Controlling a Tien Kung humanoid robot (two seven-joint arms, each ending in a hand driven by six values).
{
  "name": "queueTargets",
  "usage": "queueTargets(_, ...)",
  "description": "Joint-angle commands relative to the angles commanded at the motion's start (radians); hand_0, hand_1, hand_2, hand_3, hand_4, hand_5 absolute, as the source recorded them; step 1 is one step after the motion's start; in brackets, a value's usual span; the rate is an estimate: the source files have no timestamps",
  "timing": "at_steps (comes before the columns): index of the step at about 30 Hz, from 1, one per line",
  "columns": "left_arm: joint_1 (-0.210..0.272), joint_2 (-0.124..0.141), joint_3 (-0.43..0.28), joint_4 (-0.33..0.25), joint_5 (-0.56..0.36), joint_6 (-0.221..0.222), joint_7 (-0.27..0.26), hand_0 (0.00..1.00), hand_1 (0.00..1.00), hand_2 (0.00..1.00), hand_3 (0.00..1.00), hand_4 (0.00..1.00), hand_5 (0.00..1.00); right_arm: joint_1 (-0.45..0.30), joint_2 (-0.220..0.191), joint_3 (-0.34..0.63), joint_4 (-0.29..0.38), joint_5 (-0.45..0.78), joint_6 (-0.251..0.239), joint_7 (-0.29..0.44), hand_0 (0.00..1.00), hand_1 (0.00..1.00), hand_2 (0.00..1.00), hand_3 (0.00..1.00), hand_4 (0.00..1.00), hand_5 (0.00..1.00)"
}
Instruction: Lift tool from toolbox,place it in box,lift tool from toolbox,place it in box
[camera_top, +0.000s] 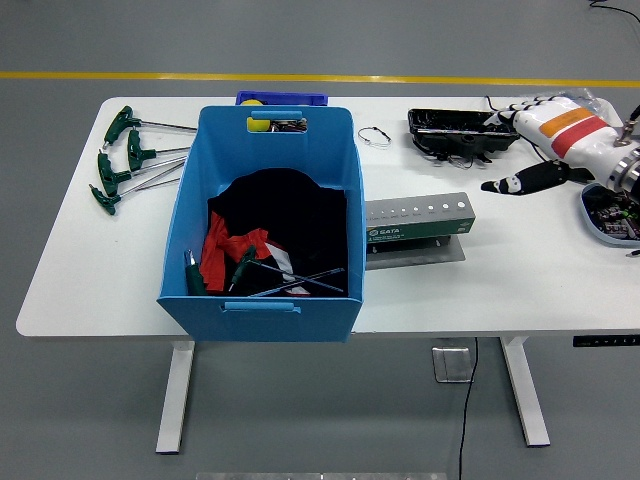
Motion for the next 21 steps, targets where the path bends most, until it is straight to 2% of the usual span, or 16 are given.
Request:
queueTargets(4, 0.006, -0.002, -0.001, 0.001, -0.001, 0.002, 0.0, 0.801, 0.777, 0.799, 0.803, 0.63, 0.998, -0.105, -0.011, 0.135, -0.014, -0.008, -0.015, 0.006, 0.743, 0.722, 0.773, 0.71, 0.916, 0.625)
queueTargets(9, 0.01, -0.005, -0.008, 0.002, 0.008, 0.005, 0.004, 0.799, 0.776, 0.799, 0.802, 0.63, 0.998, -0.229, 0.001, 0.315, -0.052, -0.037, -0.042, 0.019, 0.733, 0.717, 0.765, 0.698, 0.906, 0.62)
queueTargets(12, 0.01, -0.005, -0.012, 0.001, 0.013, 0.008, 0.006, 0.799, 0.776, 0.799, 0.802, 0.63, 0.998, -0.299, 0.024, 0.426, -0.073, -0.019, -0.09, 0.054, 0.733, 0.717, 0.765, 0.698, 0.906, 0.62)
queueTargets(13, 0.01, -0.005, -0.012, 0.001, 0.013, 0.008, 0.006, 0.799, 0.775, 0.796, 0.8, 0.626, 0.998, -0.32, 0.03, 0.455, -0.073, -0.009, -0.103, 0.063, 0.71, 0.683, 0.737, 0.639, 0.9, 0.62)
queueTargets(18, 0.011, -0.006, -0.022, 0.001, 0.024, 0.012, 0.013, 0.799, 0.775, 0.796, 0.8, 0.626, 0.998, -0.436, 0.058, 0.597, -0.034, 0.028, -0.153, 0.095, 0.71, 0.683, 0.737, 0.639, 0.9, 0.62)
queueTargets(21, 0.01, -0.006, -0.031, 0.002, 0.041, 0.013, 0.02, 0.796, 0.773, 0.796, 0.794, 0.619, 0.998, -0.493, 0.071, 0.642, 0.0, 0.046, -0.169, 0.101, 0.682, 0.669, 0.723, 0.622, 0.892, 0.619)
